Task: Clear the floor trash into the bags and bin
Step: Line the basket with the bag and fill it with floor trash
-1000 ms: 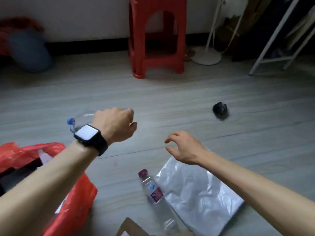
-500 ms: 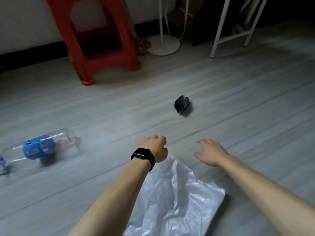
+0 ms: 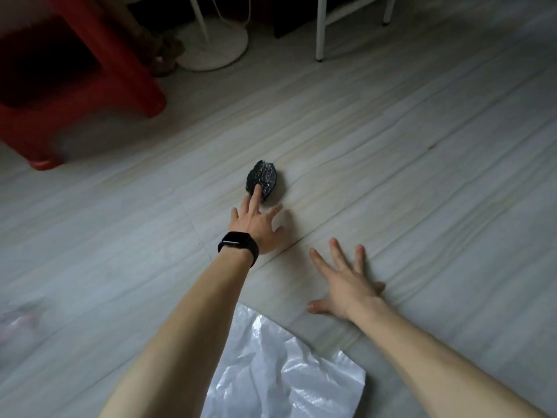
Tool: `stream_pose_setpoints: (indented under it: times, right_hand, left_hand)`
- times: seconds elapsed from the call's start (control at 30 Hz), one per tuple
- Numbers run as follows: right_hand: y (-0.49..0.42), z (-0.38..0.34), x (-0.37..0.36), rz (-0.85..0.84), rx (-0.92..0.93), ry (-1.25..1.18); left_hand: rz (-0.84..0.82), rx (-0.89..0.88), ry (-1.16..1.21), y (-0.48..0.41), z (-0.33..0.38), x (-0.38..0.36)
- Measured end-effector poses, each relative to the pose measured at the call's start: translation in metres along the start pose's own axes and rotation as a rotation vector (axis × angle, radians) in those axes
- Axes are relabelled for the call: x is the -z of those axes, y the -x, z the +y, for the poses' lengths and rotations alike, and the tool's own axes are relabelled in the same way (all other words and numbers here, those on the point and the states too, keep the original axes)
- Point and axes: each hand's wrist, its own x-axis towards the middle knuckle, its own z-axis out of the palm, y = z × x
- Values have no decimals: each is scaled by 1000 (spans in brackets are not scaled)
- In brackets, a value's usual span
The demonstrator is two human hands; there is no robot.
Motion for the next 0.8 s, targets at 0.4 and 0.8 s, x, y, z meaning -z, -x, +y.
stream_pose_setpoints:
  times: [0.4, 0.8]
  right_hand:
    - [-4, 2, 4, 3, -19, 7]
    - [50, -79, -15, 178, -114, -39]
  left_hand:
    - [350, 128, 503, 55, -22, -6]
    - [593, 112, 453, 264, -132, 35]
